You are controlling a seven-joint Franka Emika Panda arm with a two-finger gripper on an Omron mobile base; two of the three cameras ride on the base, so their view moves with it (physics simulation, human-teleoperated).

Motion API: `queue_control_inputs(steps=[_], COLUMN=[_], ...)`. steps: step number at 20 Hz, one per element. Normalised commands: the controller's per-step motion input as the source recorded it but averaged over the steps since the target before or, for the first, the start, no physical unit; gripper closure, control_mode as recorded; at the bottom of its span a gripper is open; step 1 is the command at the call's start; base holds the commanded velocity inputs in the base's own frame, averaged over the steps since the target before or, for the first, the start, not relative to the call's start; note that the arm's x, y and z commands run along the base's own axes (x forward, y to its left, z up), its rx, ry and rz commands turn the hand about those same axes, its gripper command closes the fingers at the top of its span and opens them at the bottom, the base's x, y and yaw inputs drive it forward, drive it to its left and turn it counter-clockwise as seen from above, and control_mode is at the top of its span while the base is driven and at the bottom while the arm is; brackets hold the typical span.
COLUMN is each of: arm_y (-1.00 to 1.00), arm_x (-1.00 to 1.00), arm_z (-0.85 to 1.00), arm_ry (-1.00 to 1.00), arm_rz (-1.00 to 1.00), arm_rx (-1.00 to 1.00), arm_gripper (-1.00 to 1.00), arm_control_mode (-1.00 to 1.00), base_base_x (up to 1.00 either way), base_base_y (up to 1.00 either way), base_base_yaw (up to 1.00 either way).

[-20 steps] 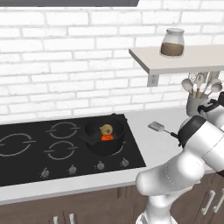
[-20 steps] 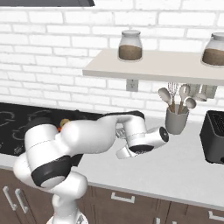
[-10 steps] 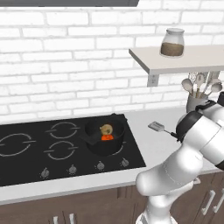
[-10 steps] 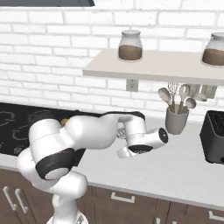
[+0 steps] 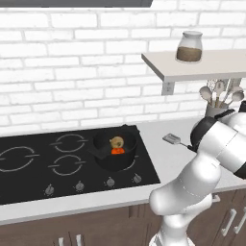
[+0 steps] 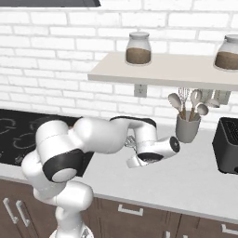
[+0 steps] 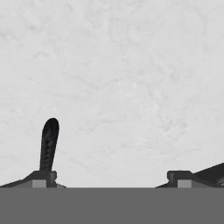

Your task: Put the squash and onion in the pot. Retrieve the spatula and lightly stir the vegetables in the pot.

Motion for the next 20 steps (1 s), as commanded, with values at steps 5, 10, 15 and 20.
queue_control_inputs(steps=[5,10,15,20], arm_y=[-0.01,0.0,0.0,0.0], arm_x=[0.0,0.04,0.07,0.16], arm_z=[-0.18,-0.14,-0.13,-0.07], arm_ry=[0.0,0.0,0.0,0.0], arm_rz=[0.0,0.0,0.0,0.0], arm_rx=[0.0,0.0,0.0,0.0], arm_gripper=[-1.0,-1.0,-1.0,-1.0], arm_control_mode=[-1.0,-1.0,-1.0,-1.0], base_base_x=[0.0,0.0,0.0,0.0], base_base_y=[0.0,0.0,0.0,0.0], base_base_yaw=[0.0,0.0,0.0,0.0])
